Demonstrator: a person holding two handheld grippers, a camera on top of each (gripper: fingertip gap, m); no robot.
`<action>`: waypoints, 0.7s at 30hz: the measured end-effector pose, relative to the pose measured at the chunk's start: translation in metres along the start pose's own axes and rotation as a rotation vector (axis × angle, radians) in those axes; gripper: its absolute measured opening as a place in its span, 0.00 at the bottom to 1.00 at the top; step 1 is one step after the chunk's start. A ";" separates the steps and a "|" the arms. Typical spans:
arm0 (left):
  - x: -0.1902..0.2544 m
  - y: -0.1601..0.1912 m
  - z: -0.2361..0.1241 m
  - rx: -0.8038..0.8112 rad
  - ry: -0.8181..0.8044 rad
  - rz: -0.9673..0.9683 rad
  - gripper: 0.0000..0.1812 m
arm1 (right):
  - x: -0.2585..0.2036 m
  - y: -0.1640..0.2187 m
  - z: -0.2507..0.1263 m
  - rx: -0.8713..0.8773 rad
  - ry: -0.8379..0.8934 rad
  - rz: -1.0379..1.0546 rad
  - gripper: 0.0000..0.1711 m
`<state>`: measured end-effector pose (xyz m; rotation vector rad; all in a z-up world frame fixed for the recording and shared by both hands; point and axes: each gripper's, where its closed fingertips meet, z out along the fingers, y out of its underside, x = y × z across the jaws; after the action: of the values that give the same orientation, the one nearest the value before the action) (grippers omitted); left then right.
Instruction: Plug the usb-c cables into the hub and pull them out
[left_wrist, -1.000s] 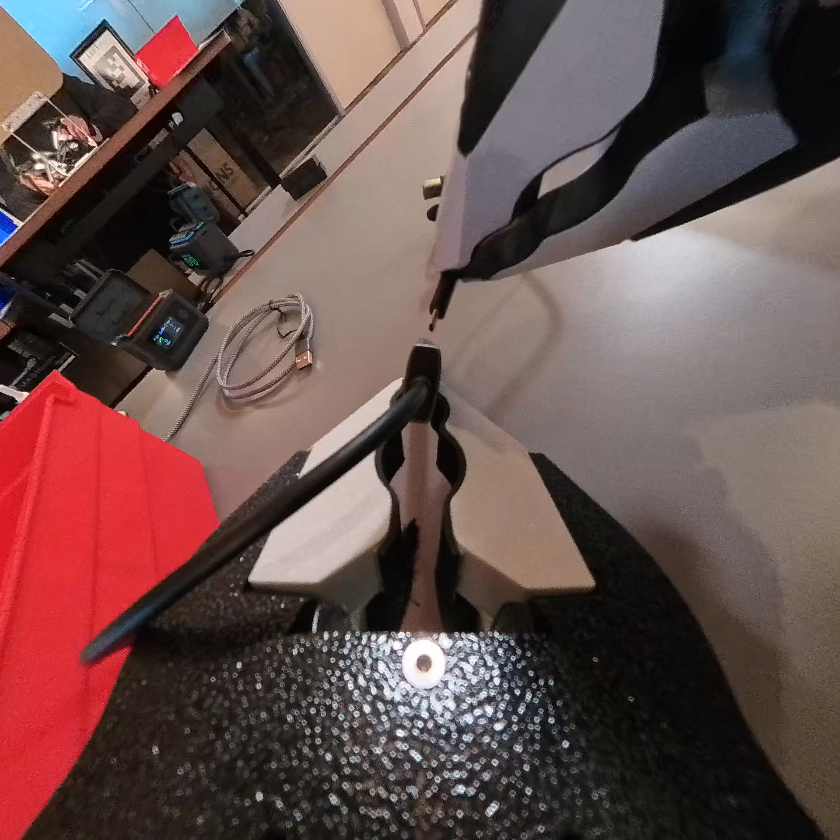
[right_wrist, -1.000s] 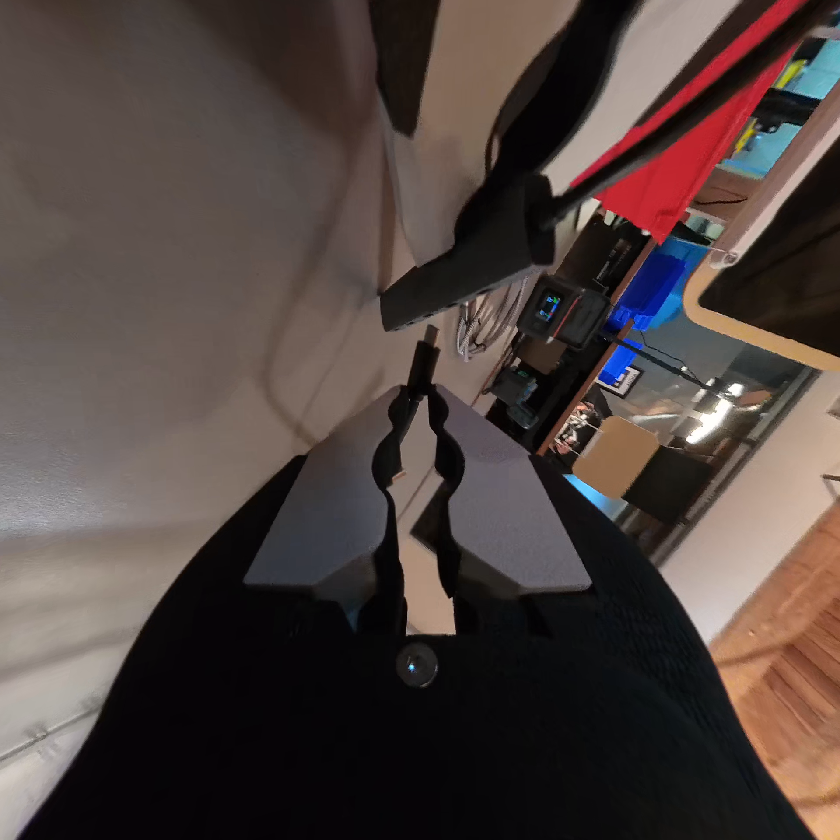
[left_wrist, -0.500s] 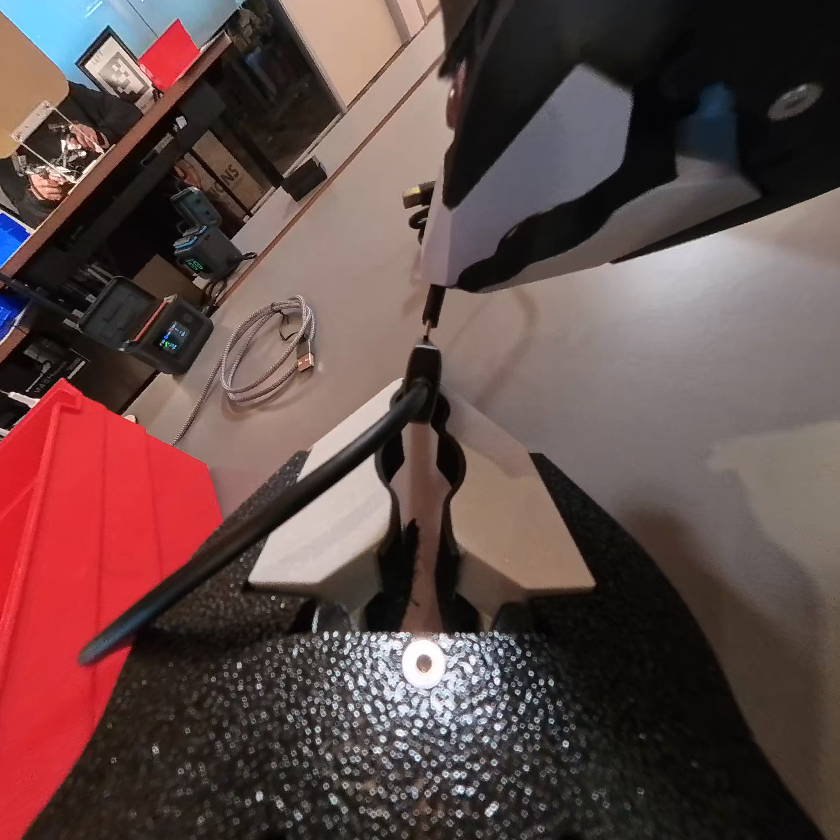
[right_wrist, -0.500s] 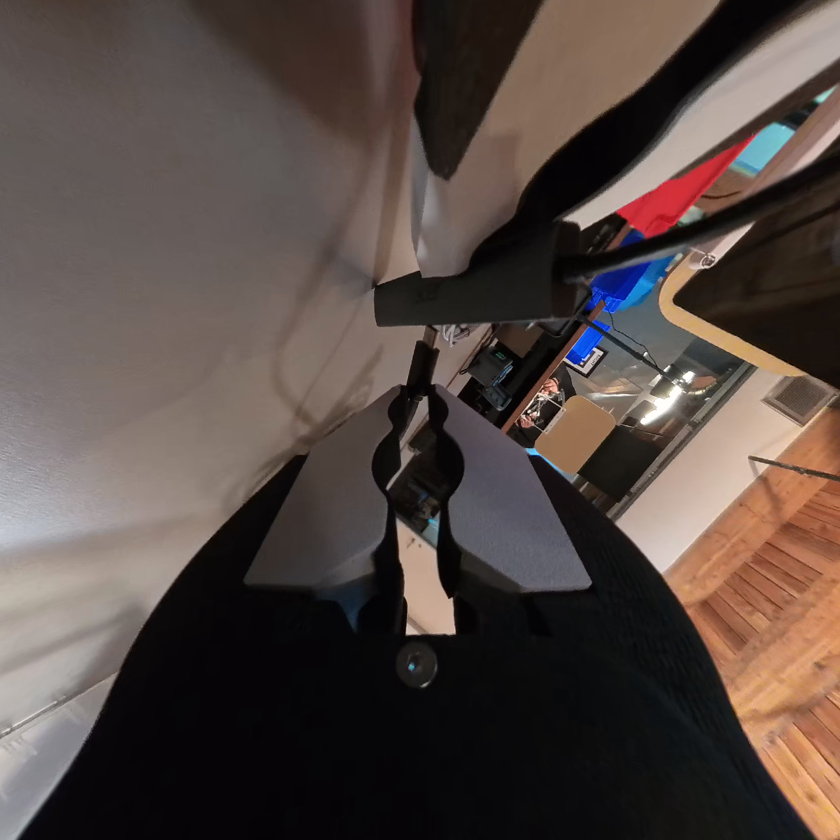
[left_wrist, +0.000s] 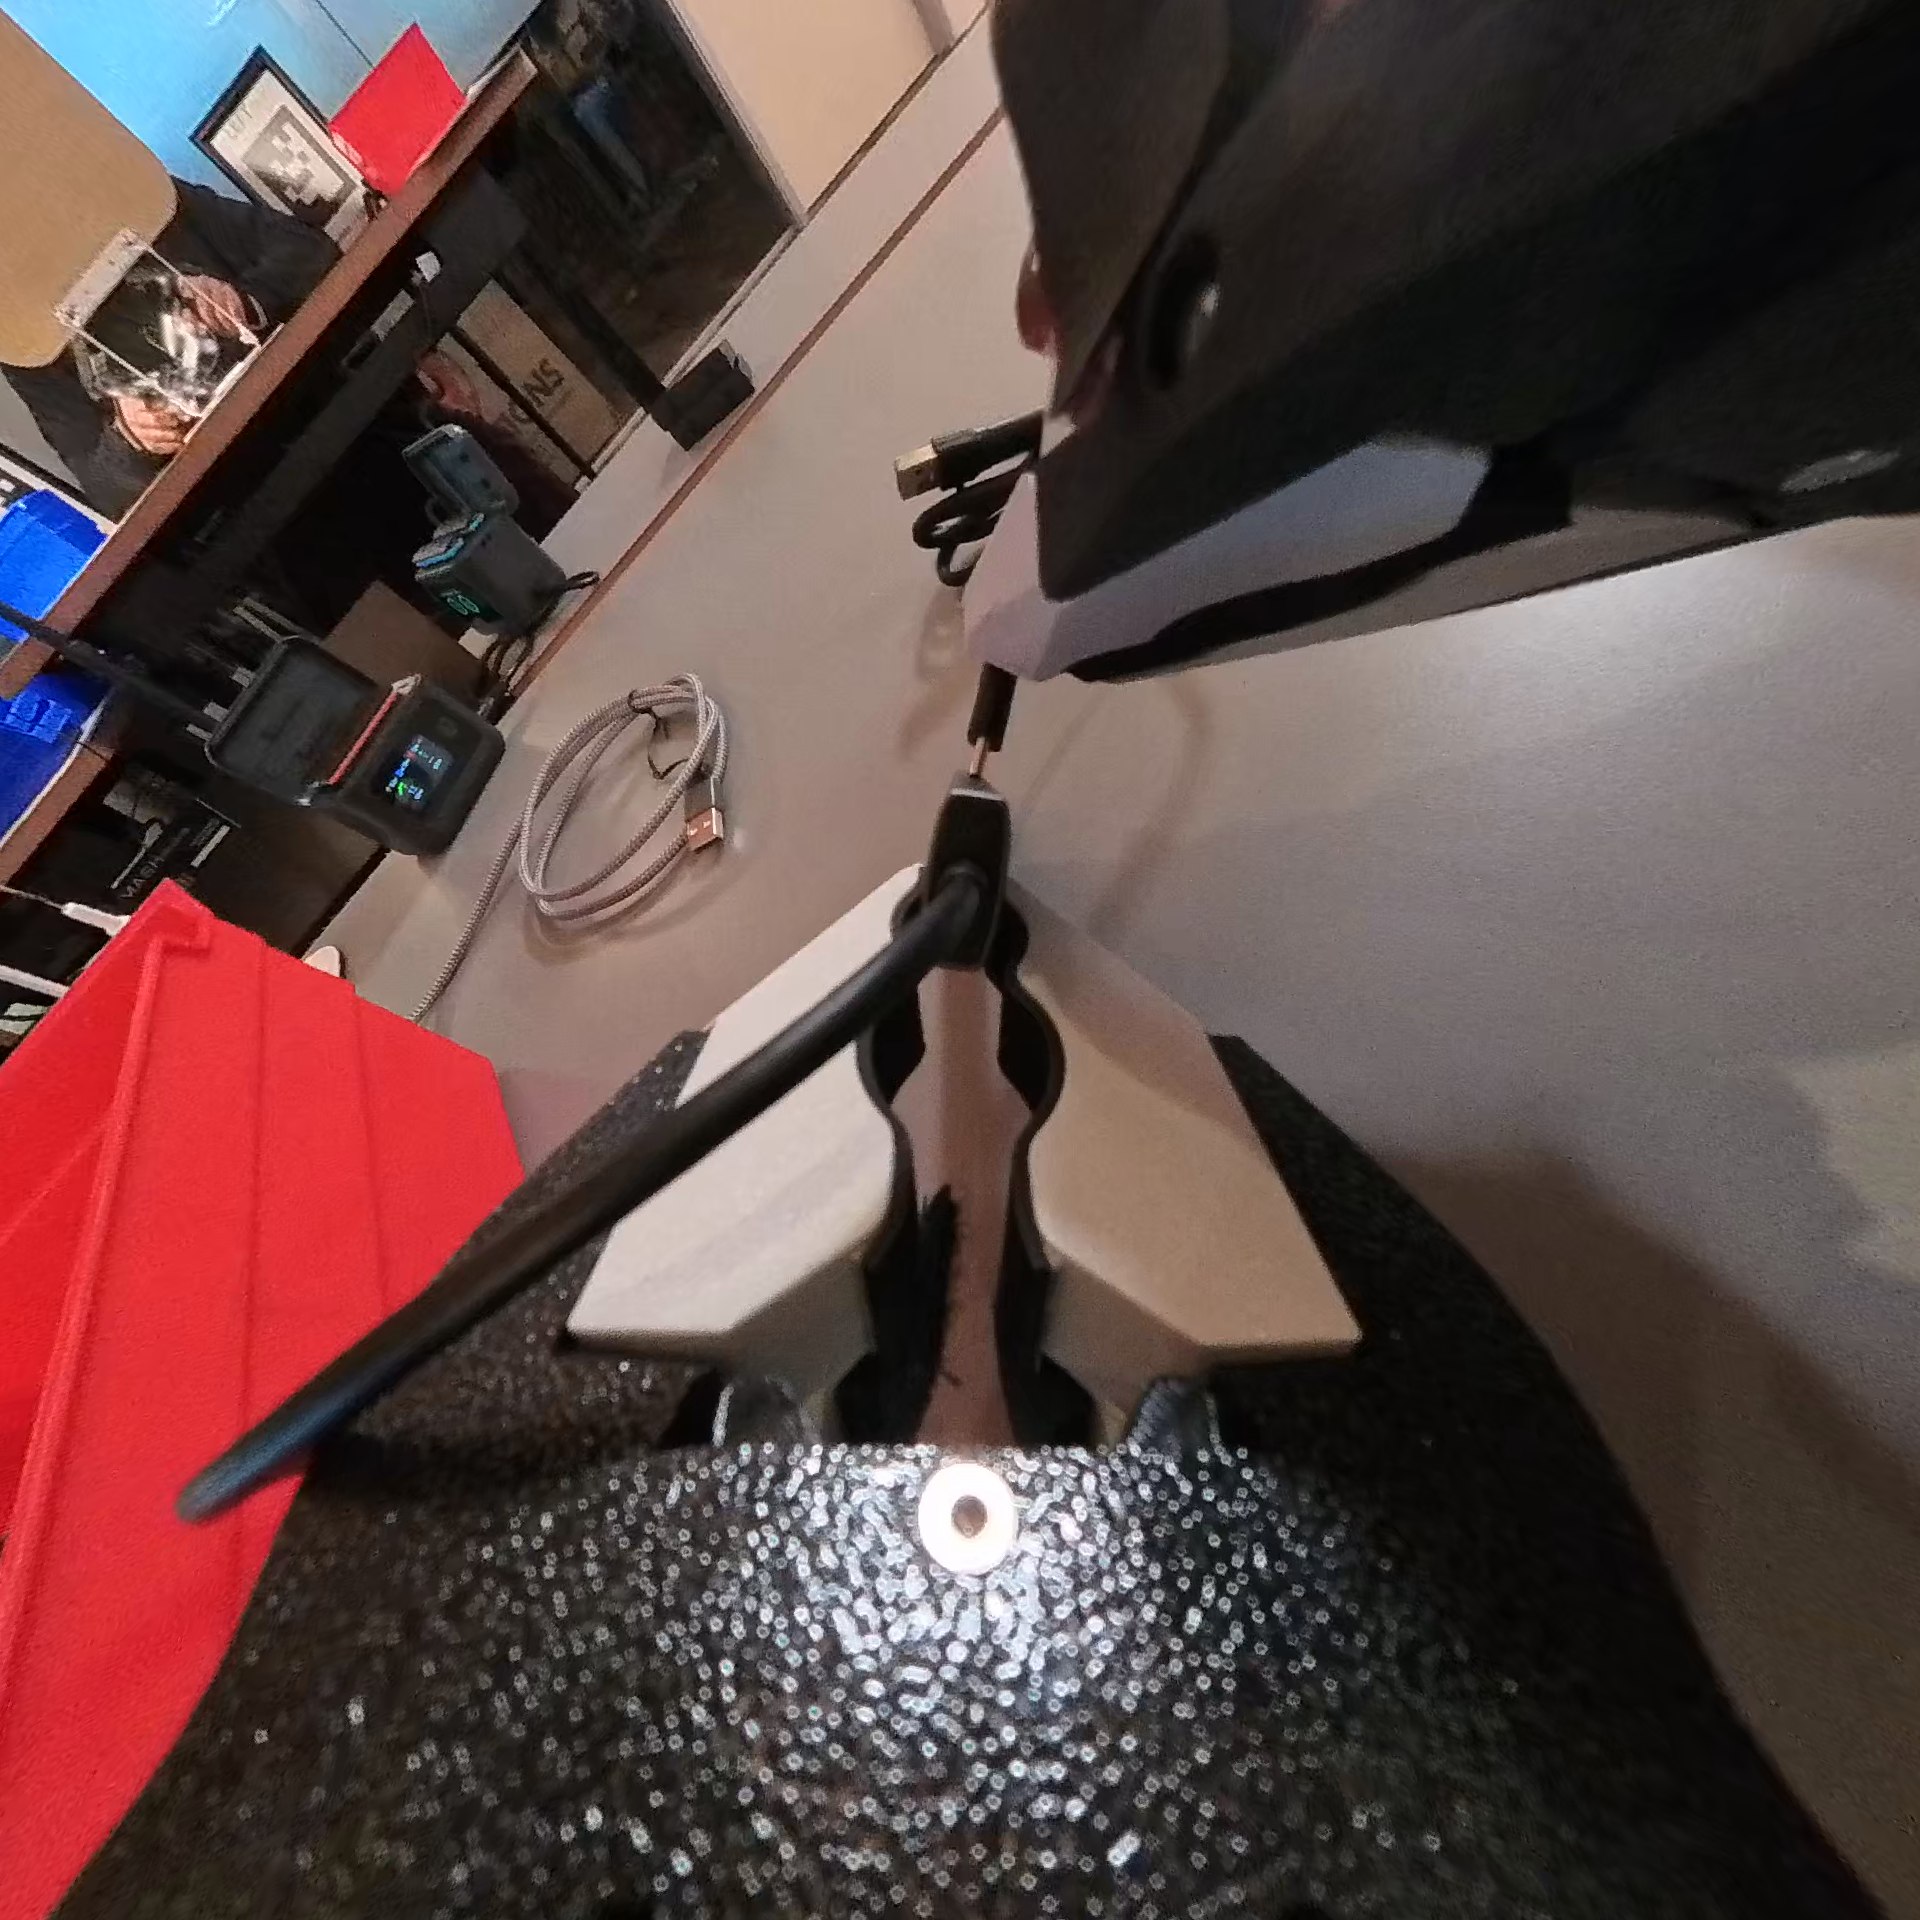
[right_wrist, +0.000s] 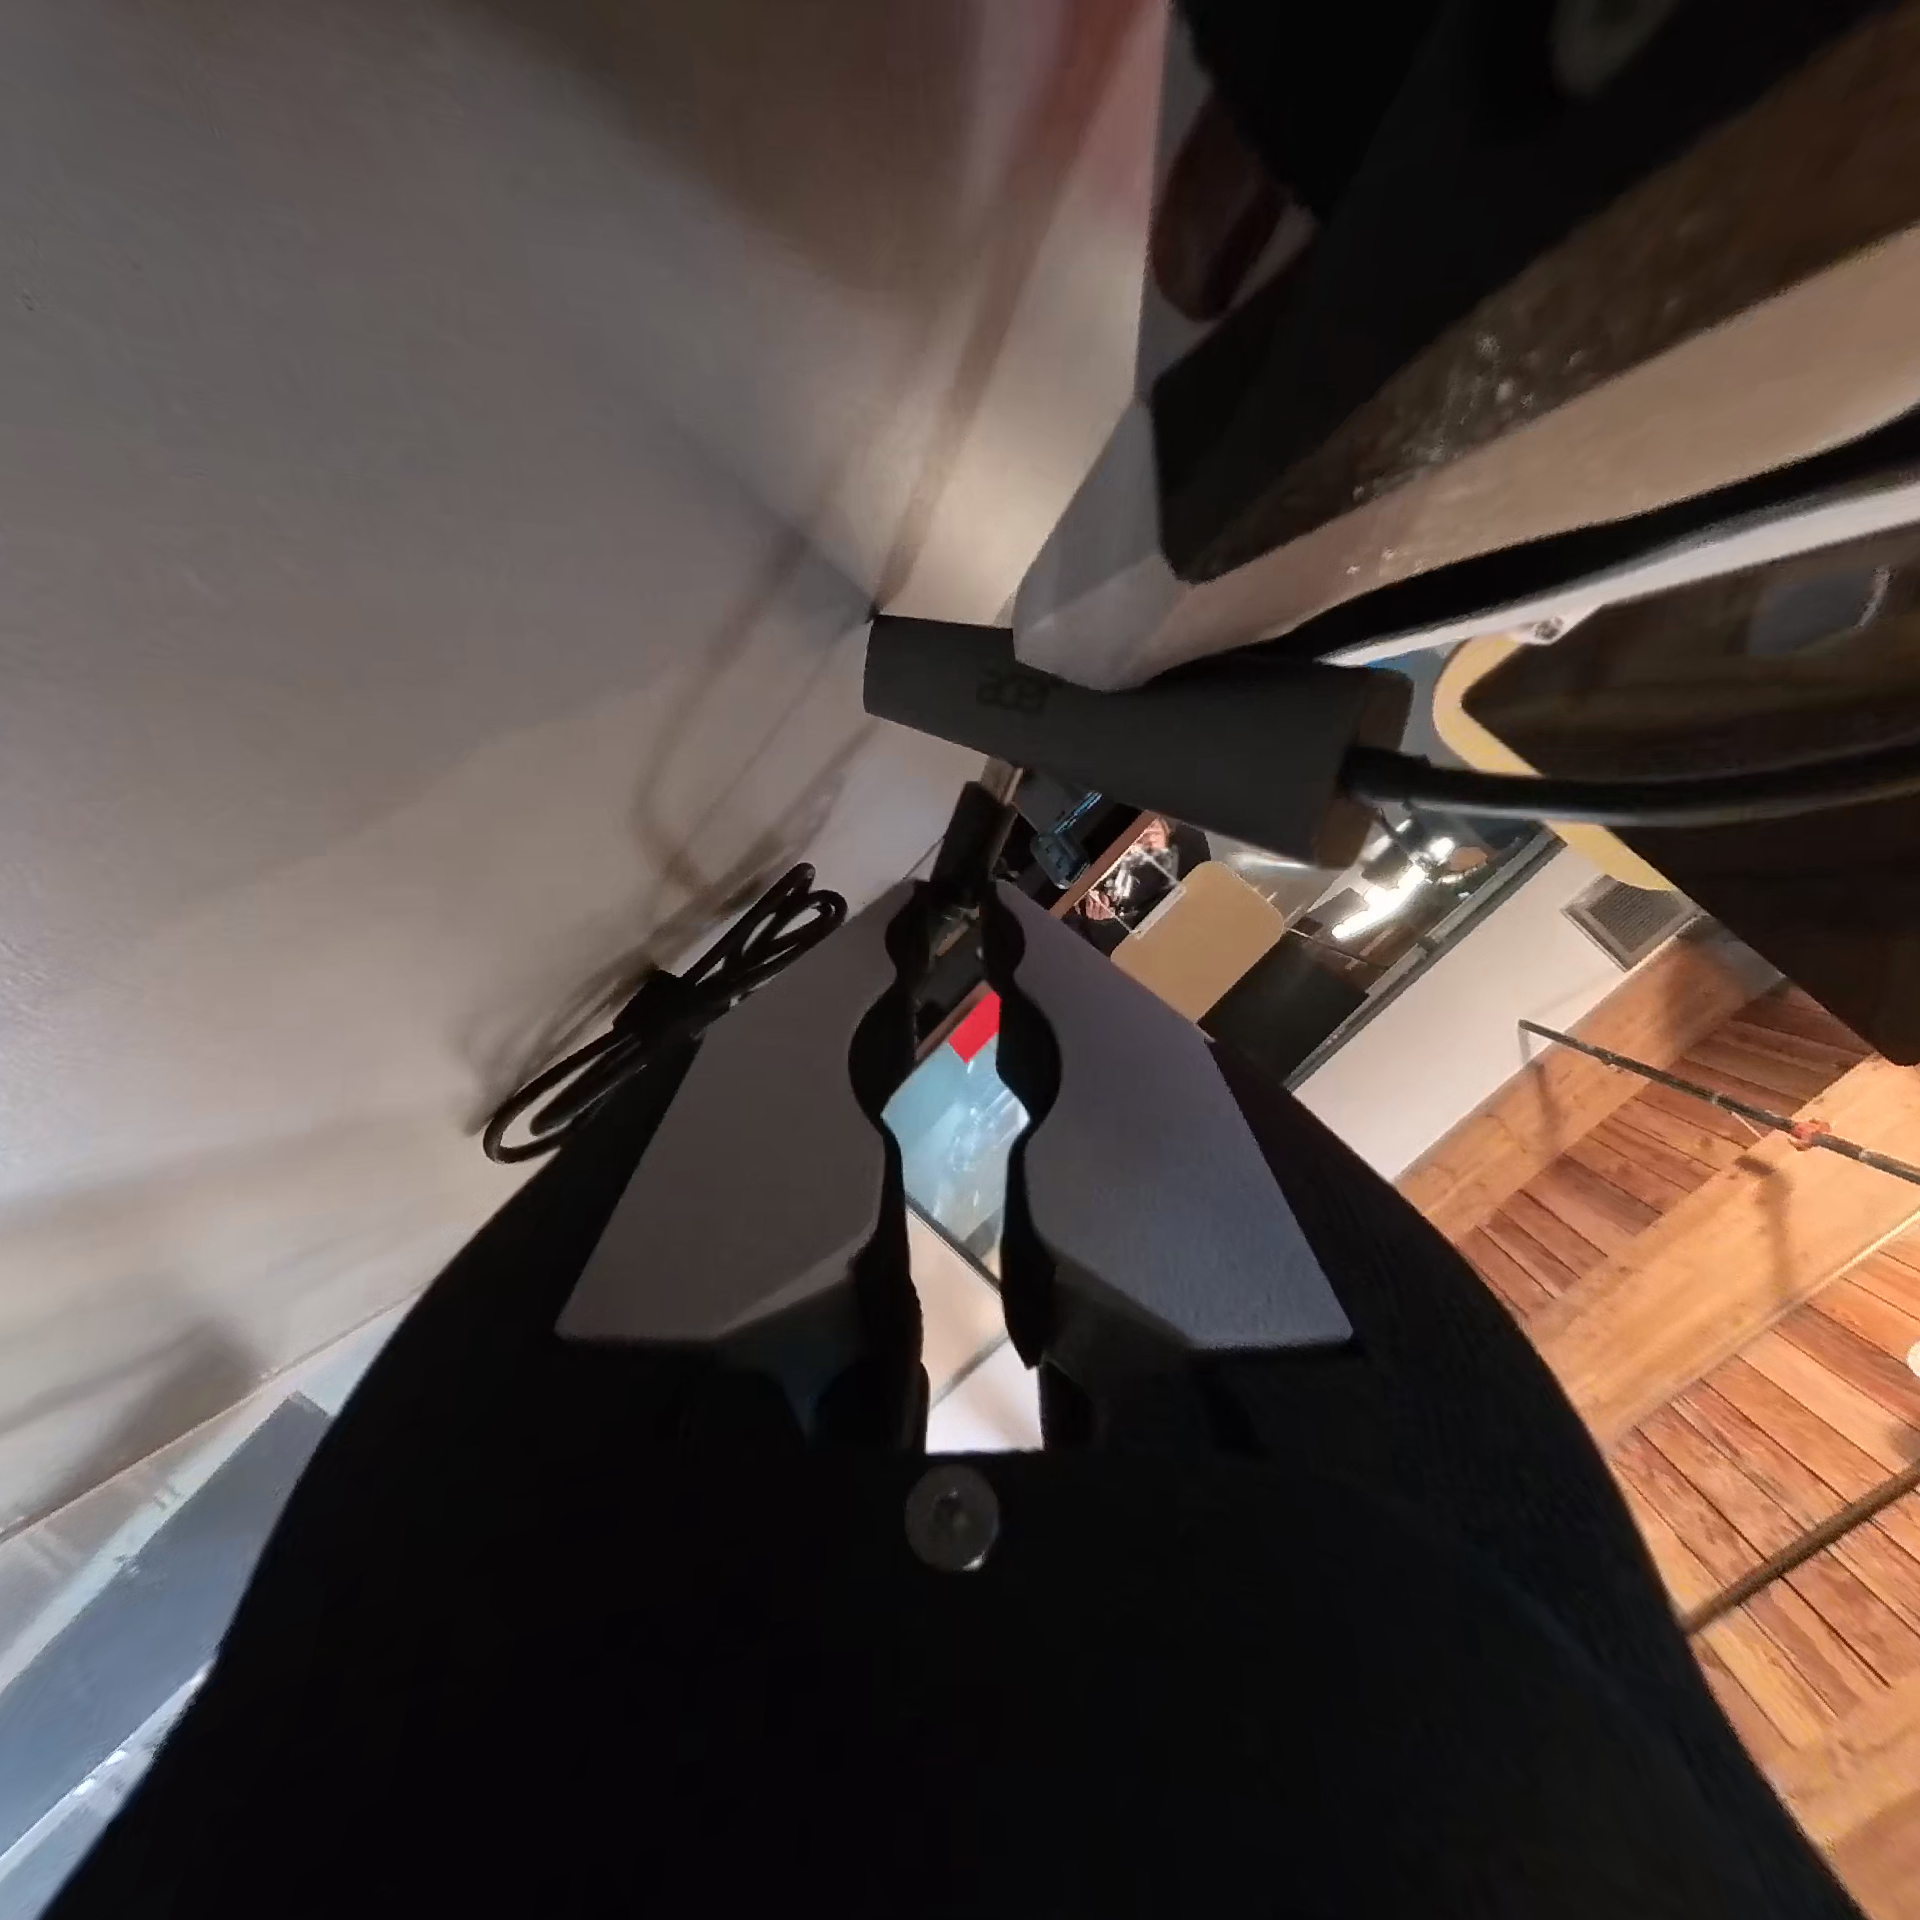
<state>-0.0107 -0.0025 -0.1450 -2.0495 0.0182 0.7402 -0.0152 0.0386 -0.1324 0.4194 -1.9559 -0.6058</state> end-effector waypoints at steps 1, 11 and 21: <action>0.000 0.000 0.000 -0.001 0.000 -0.001 0.03 | 0.000 0.000 0.000 -0.005 0.003 -0.004 0.04; -0.003 0.000 0.000 -0.024 0.051 -0.107 0.03 | 0.006 0.002 0.005 -0.069 0.080 -0.026 0.04; -0.011 -0.006 0.000 -0.160 0.240 -0.238 0.03 | 0.007 0.005 0.011 -0.134 -0.019 0.034 0.04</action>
<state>-0.0177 -0.0022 -0.1344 -2.2345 -0.1503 0.3554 -0.0284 0.0416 -0.1281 0.2969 -1.9234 -0.7163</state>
